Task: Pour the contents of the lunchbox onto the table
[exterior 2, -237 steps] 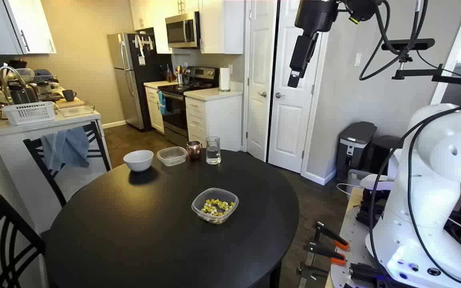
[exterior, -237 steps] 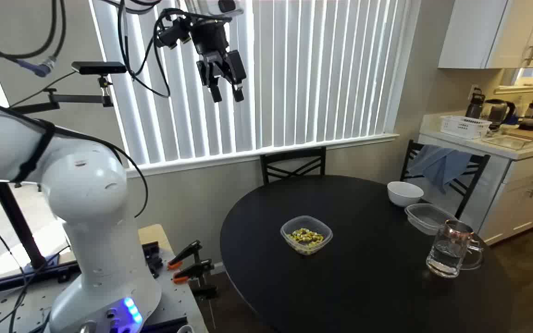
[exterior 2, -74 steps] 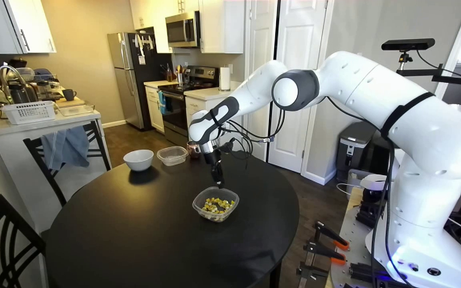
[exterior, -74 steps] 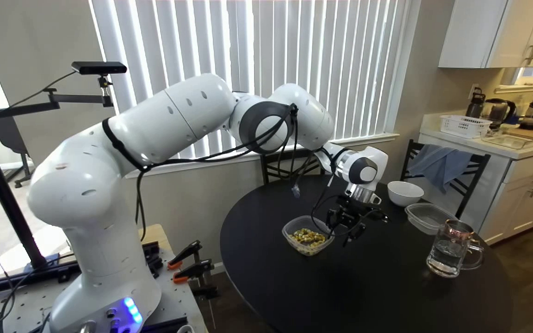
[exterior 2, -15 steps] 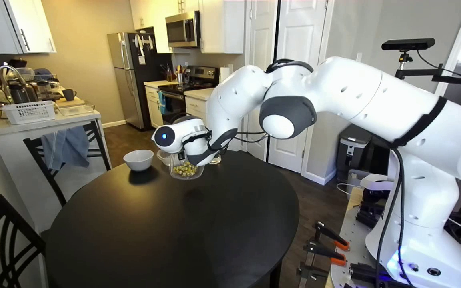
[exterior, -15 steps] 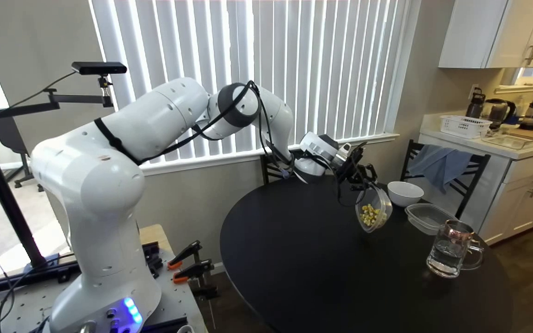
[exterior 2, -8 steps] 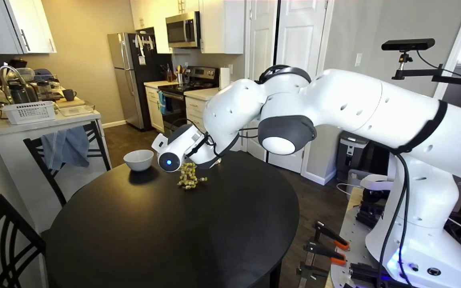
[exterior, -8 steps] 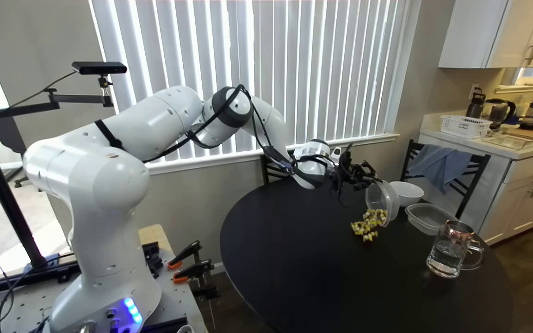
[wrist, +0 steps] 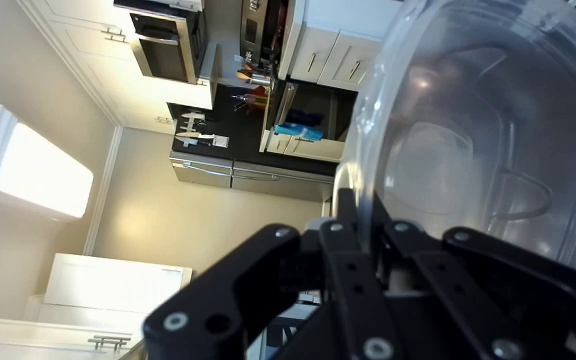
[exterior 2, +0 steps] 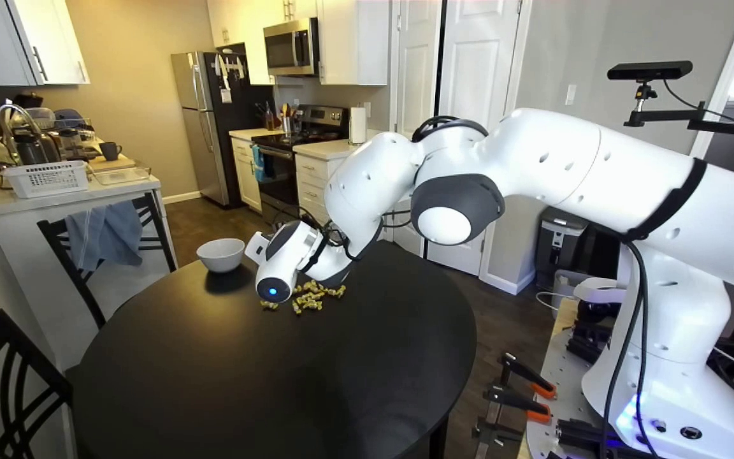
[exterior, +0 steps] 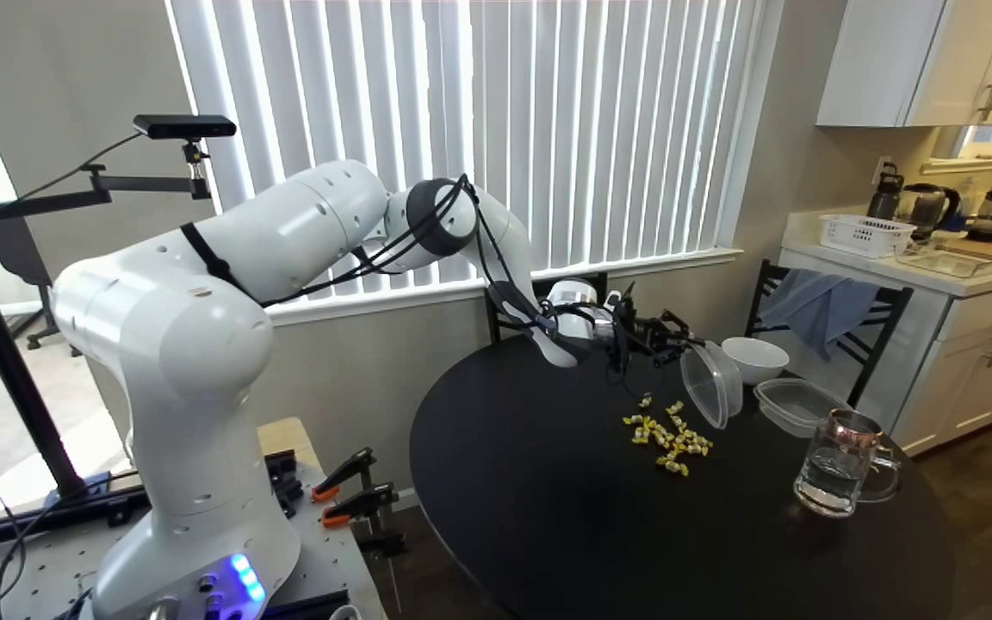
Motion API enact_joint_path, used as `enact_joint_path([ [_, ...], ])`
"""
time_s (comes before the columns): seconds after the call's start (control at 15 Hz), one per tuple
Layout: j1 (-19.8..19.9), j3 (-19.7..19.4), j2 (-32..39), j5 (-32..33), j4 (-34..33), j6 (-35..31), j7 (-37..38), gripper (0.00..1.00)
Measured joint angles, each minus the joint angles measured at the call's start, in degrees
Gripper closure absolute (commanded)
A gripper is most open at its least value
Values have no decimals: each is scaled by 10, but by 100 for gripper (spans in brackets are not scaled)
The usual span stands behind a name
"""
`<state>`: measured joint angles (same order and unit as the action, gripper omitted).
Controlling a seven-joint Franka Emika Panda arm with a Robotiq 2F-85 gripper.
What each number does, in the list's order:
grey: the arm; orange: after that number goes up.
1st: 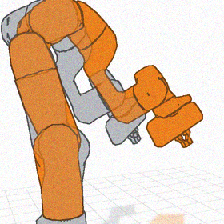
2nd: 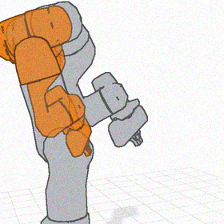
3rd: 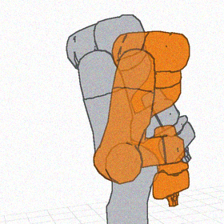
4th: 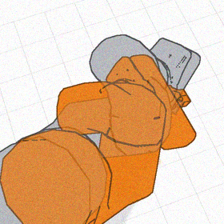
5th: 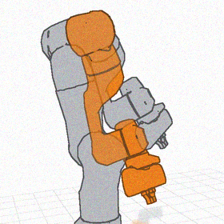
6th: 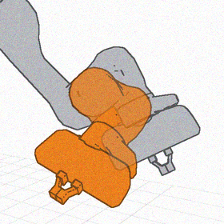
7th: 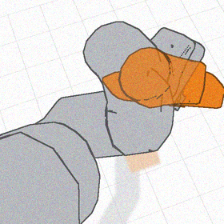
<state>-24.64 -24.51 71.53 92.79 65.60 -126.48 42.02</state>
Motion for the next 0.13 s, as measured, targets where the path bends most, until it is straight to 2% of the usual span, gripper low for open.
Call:
enact_joint_path([
  [0.13,19,34,-4,29,1,13,0,98],
])
